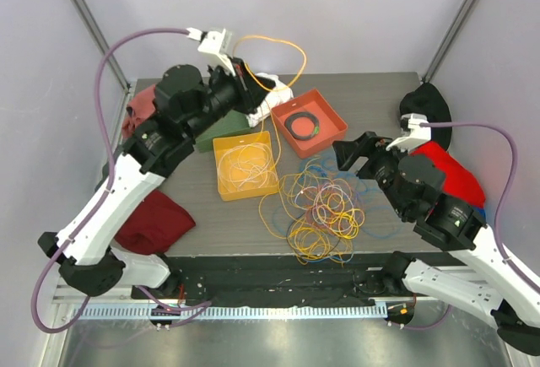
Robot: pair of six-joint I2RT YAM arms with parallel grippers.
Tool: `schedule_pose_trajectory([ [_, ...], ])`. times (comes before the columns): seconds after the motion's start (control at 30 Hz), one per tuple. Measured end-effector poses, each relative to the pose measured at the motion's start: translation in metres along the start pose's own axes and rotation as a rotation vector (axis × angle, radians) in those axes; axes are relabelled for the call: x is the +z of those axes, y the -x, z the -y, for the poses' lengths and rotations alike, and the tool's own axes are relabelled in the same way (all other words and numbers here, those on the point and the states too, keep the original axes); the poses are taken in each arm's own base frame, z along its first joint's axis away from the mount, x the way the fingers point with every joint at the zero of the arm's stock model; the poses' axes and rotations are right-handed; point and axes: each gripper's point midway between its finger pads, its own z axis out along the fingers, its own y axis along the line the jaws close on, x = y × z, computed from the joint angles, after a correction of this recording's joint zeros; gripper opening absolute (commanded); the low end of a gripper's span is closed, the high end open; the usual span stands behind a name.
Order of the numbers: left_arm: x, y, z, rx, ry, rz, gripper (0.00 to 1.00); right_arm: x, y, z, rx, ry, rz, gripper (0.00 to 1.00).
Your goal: Untangle the cables
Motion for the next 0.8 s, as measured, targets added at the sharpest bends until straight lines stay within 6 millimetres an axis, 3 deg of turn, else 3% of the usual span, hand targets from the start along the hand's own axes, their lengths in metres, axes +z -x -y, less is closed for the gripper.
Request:
schedule_pose_trajectory([
  [0.13, -0.001, 0.052, -0.008, 0.041, 0.049, 0.106, 0.00, -0.005, -0.008, 0.010, 0.004, -0.009, -0.002, 0.87],
  [0.23, 0.005, 0.078, -0.034, 0.059, 0.129, 0.159, 0.00, -0.008, -0.016, 0.017, 0.012, -0.014, -0.009, 0.87],
  [0.33, 0.025, 0.087, -0.079, 0.059, 0.237, 0.167, 0.00, -0.011, -0.024, 0.023, 0.017, -0.013, -0.016, 0.87],
  [0.47, 0.057, 0.063, -0.152, 0.038, 0.378, 0.098, 0.00, -0.010, -0.044, 0.029, 0.012, -0.016, -0.054, 0.86],
  [0.63, 0.092, 0.004, -0.255, -0.035, 0.548, -0.031, 0.00, -0.006, -0.068, 0.036, -0.007, -0.025, -0.108, 0.86],
  [0.8, 0.105, -0.028, -0.319, -0.089, 0.636, -0.092, 0.00, -0.001, -0.080, 0.036, -0.013, -0.030, -0.136, 0.85],
])
